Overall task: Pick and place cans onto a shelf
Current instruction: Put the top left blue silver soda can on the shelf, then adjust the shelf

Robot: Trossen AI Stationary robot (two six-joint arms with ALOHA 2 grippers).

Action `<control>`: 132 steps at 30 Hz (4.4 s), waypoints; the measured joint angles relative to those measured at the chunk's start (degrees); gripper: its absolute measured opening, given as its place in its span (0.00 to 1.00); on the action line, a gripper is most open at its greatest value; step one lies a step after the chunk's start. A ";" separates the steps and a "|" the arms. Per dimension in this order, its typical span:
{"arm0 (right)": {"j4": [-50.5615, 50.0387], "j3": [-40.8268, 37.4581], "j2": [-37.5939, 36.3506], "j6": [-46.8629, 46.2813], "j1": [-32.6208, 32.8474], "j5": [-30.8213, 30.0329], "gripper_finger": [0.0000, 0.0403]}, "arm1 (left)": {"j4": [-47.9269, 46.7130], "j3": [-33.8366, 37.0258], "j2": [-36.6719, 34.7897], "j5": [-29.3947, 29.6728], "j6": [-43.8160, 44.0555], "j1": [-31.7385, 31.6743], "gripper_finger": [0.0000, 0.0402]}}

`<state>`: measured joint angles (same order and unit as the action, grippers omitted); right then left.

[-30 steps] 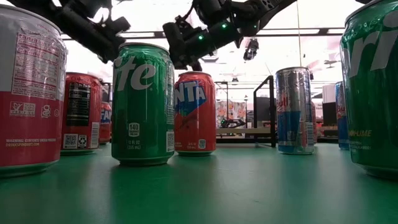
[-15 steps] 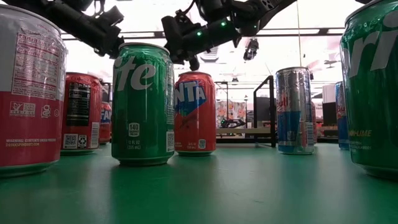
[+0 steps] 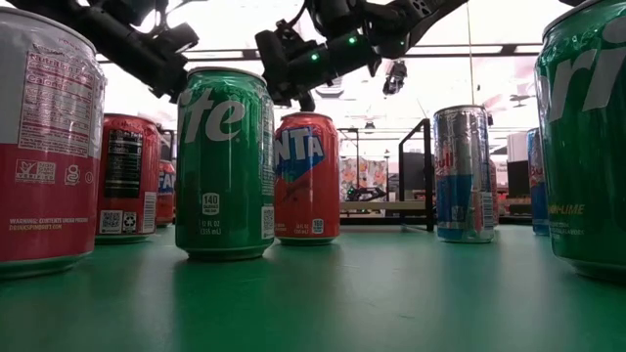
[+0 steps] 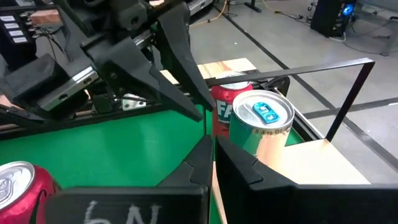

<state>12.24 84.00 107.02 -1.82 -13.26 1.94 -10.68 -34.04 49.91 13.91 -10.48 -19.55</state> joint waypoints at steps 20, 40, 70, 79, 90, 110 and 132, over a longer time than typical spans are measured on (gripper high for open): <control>-0.03 -0.02 0.00 0.55 0.00 -0.01 0.02 | -0.02 0.07 5.78 0.00 0.28 0.00 0.09; -0.21 -0.02 0.00 0.52 0.00 -0.03 0.02 | 2.71 0.11 13.31 0.52 2.64 0.01 0.09; -1.71 -0.02 0.00 0.38 0.00 -0.49 0.02 | 10.27 0.11 17.52 6.98 0.26 -0.11 0.09; -1.79 -0.02 0.00 0.34 0.00 -0.49 0.02 | 10.15 0.11 13.98 5.00 1.96 -0.07 0.09; -14.54 -0.02 0.00 -4.50 0.00 0.06 0.02 | 9.09 0.11 5.62 0.54 3.06 0.11 0.09; -40.53 -0.02 -0.02 -7.35 -0.02 0.12 0.02 | -7.75 -0.02 -3.21 -4.44 -2.56 0.13 0.09; -56.21 -0.02 -0.02 -13.83 -2.50 -3.46 0.02 | -2.83 -0.07 -1.91 -4.14 -2.34 0.11 0.09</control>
<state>-43.97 83.99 107.00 -15.65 -15.76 -1.52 -13.51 -34.11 48.00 9.77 -12.82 -19.44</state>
